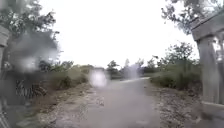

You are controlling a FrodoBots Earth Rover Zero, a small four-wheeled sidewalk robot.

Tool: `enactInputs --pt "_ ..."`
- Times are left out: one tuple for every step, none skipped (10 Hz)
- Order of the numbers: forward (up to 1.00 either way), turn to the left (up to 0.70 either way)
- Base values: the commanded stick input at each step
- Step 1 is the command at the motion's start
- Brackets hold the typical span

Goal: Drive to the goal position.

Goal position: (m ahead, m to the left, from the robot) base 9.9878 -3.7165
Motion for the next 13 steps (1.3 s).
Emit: enactInputs --pt "0.45 0.0" --pt "0.45 0.0" --pt "0.45 0.0" --pt "0.45 0.0" --pt "0.45 0.0" --pt "0.45 0.0" --pt "0.45 0.0" --pt "0.45 0.0" --pt "0.45 0.0" --pt "0.45 0.0" --pt "0.45 0.0" --pt "0.45 0.0" --pt "0.45 0.0"
